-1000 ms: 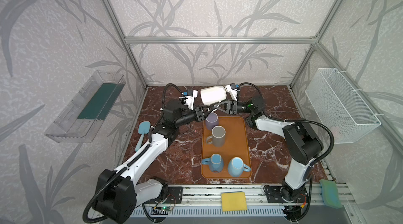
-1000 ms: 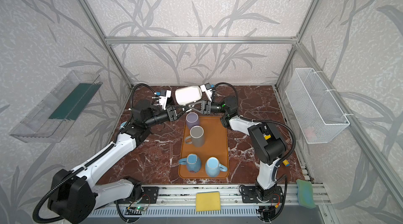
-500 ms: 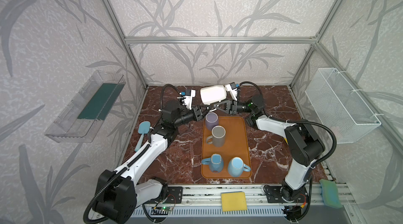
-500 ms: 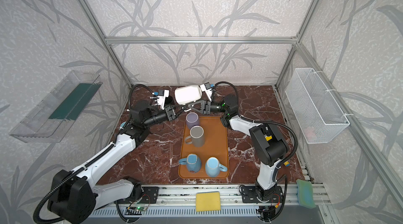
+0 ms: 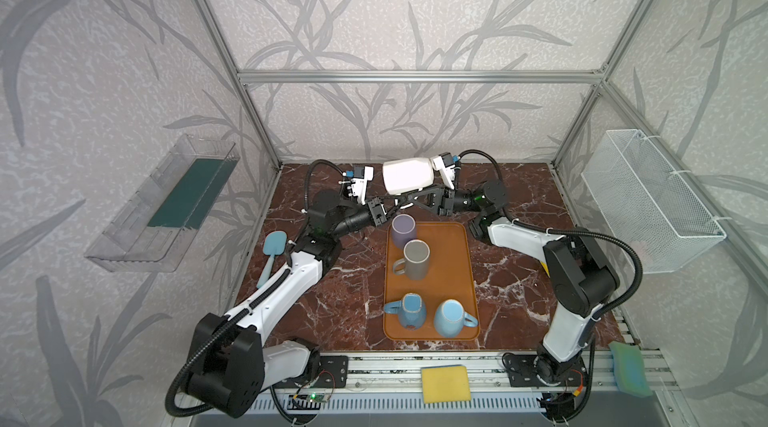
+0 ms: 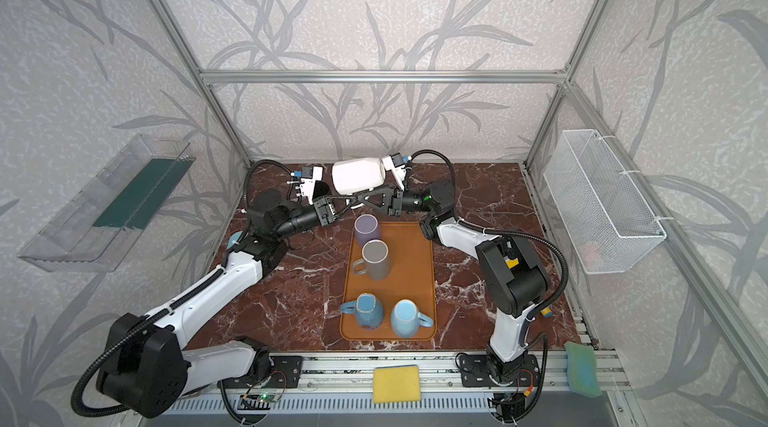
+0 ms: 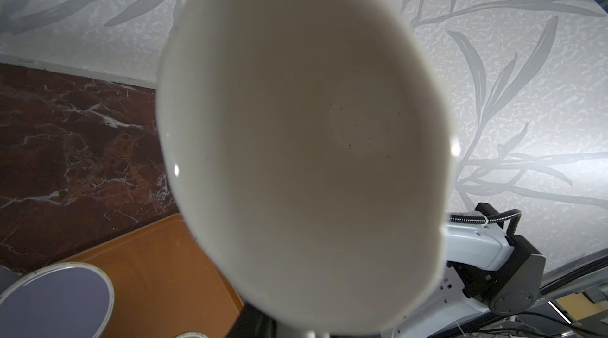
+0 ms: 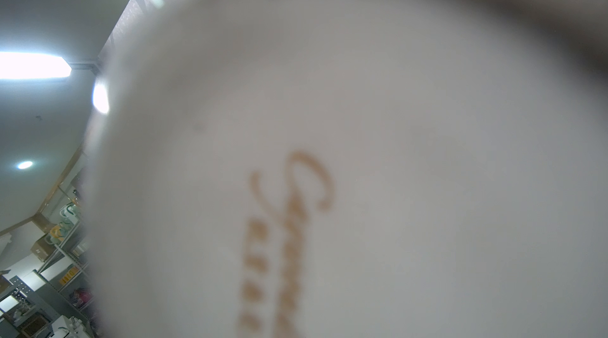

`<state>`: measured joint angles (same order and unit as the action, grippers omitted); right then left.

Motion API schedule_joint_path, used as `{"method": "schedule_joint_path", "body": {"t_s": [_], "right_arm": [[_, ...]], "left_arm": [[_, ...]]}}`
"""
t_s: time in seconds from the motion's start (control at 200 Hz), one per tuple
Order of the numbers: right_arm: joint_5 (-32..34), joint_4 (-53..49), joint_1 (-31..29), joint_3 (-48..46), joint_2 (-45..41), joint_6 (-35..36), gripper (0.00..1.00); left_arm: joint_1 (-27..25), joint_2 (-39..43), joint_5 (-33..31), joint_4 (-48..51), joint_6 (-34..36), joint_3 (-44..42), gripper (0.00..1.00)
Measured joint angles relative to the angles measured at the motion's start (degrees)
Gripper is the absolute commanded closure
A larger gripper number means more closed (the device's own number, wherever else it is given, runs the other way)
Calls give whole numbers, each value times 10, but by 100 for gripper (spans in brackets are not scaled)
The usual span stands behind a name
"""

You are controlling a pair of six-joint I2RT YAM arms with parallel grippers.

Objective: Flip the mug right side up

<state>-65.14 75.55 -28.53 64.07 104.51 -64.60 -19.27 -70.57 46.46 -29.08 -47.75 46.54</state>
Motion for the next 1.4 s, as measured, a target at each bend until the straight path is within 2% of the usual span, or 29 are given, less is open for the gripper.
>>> {"method": "schedule_joint_path", "body": {"t_s": [0.115, 0.305, 0.395, 0.56, 0.715, 1.105, 1.4], "right_arm": [[-4, 14, 1, 2, 2, -2, 100], [-5, 14, 1, 2, 2, 4, 100], [-3, -9, 0, 2, 0, 26, 88], [4, -96, -2, 2, -21, 83, 76], [23, -172, -4, -3, -34, 132, 58], [62, -215, -9, -22, -35, 144, 57], [77, -215, 4, -61, -35, 136, 57]], "left_arm": [[1, 1, 7, -9, -5, 0, 100], [2, 1, 10, -13, -4, 0, 100], [2, 1, 6, -7, -1, 0, 100], [2, 7, -6, 16, 14, -1, 100], [2, 18, -24, 21, 26, -1, 100], [2, 20, -62, 58, 59, 0, 100], [-1, 20, -103, 137, 99, 23, 100]]}}
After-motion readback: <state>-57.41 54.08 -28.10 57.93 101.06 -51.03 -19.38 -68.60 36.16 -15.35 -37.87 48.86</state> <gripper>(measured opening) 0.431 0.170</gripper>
